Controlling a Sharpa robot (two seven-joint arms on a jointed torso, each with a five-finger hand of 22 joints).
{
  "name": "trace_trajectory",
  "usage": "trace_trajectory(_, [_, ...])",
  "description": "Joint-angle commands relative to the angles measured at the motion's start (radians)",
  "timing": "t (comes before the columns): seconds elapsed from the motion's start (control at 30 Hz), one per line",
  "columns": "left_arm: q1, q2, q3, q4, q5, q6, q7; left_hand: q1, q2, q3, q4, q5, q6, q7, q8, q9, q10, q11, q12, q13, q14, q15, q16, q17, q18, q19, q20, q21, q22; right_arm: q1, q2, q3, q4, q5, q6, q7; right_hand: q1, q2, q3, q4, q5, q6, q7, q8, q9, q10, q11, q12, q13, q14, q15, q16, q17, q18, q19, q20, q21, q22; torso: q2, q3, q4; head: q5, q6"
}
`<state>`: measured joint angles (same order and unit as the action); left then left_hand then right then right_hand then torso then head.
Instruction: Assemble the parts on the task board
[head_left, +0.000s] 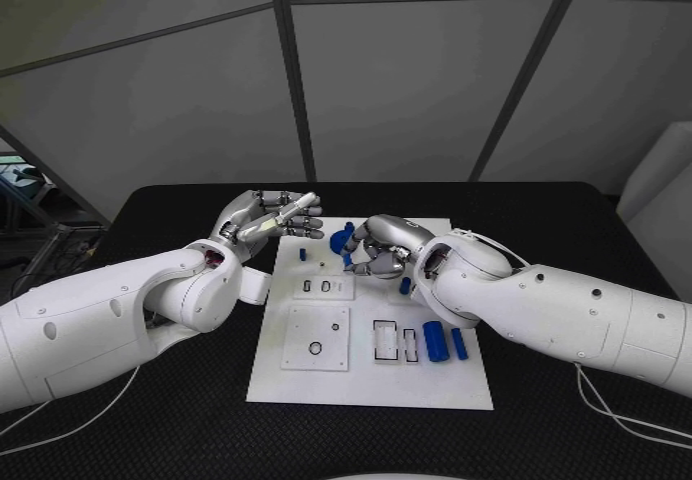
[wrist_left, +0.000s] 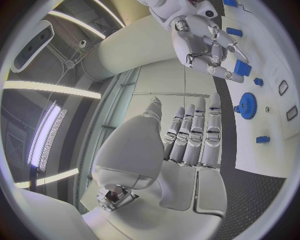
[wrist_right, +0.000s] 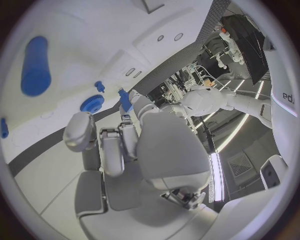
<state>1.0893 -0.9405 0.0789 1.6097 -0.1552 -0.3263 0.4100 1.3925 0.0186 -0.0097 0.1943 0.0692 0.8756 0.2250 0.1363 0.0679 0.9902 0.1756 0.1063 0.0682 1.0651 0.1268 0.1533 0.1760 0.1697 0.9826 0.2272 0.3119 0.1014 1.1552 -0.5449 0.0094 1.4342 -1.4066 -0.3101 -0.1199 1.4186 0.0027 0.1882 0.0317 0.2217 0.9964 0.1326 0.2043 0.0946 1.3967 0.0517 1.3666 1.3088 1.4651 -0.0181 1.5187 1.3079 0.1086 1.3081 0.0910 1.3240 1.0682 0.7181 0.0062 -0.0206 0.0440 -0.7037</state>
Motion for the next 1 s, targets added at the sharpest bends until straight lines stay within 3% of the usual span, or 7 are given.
trace_trajectory(0.03, [0.002, 0.001, 0.001, 0.000, -0.001, -0.003, 0.013, 0.003, 0.002, 0.000, -0.004, -0.004, 0.004, 0.013, -0.007, -0.002, 0.001, 0.008, -0.004, -0.001, -0.003, 0.003, -0.007, 0.001, 0.013, -0.001, 0.003, -0.004, -0.001, -0.001, 0.012, -0.006, 0.003, -0.079, 0.054, -0.070, -0.010, -0.004, 0.006, 0.001, 0.000, 0.001, 0.005, -0.006, 0.002, -0.004, -0.001, -0.004, 0.017, 0.082, -0.004, 0.001, 0.149, -0.012, -0.004, -0.005, -0.001, -0.001, 0.000, 0.0002, -0.0003, 0.005, -0.003])
trace_trajectory(0.37, [0.003, 0.004, 0.002, 0.005, -0.001, -0.005, 0.009, 0.003, 0.002, 0.000, -0.005, -0.004, 0.004, 0.013, -0.007, -0.002, 0.001, 0.008, -0.004, -0.001, -0.003, 0.003, -0.007, 0.001, 0.013, -0.001, 0.003, -0.005, -0.001, -0.015, 0.046, -0.015, -0.001, -0.126, 0.025, -0.119, -0.014, -0.006, 0.006, 0.001, -0.002, 0.002, 0.005, -0.007, 0.002, -0.003, 0.000, -0.004, 0.018, 0.082, -0.003, 0.001, 0.150, -0.012, -0.003, -0.005, 0.000, 0.000, 0.001, 0.0001, -0.0004, 0.014, -0.006])
trace_trajectory(1.0, [0.004, 0.007, 0.002, 0.004, -0.001, -0.005, 0.008, 0.003, 0.002, 0.000, -0.005, -0.004, 0.004, 0.013, -0.007, -0.002, 0.001, 0.008, -0.004, -0.001, -0.003, 0.003, -0.007, 0.001, 0.013, -0.001, 0.003, -0.005, -0.001, -0.033, 0.079, -0.023, -0.022, -0.140, 0.032, -0.154, -0.026, -0.015, 0.005, 0.004, -0.007, 0.005, 0.004, -0.010, 0.003, -0.002, 0.000, -0.004, 0.018, 0.082, -0.003, 0.002, 0.151, -0.012, -0.003, -0.003, 0.000, 0.001, 0.001, 0.0009, -0.0010, 0.023, -0.017])
